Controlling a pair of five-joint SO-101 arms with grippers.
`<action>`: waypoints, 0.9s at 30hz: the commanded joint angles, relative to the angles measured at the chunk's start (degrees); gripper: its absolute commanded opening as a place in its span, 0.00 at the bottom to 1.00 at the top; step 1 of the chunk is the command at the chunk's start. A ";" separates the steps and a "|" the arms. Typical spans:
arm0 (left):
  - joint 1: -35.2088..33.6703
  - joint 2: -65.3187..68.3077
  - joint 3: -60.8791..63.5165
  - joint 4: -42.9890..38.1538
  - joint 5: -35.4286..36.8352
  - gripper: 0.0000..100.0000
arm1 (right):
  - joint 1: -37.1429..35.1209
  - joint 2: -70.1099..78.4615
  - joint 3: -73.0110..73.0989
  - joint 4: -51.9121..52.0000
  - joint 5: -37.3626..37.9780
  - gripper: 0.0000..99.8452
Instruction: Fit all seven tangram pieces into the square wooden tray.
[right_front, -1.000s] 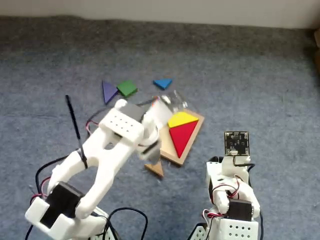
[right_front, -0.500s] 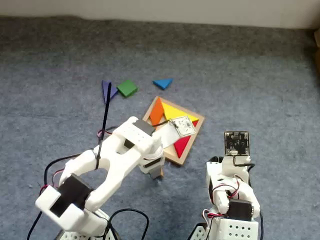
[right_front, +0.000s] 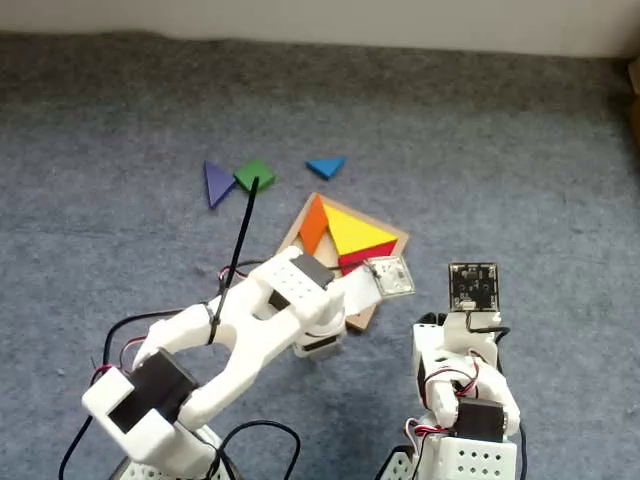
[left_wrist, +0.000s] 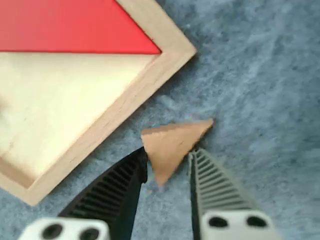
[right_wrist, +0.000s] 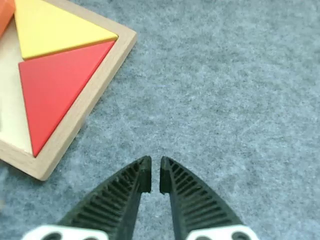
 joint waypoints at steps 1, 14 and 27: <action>0.04 -3.12 -1.63 -0.88 -0.18 0.10 | 0.75 -0.48 8.13 -1.10 -0.09 0.04; -1.54 -15.16 1.27 -2.90 6.77 0.10 | 0.75 -0.48 8.13 -1.10 -0.09 0.04; -1.19 -13.49 -1.54 -2.11 12.48 0.10 | 0.75 -0.48 8.13 -1.10 -0.09 0.04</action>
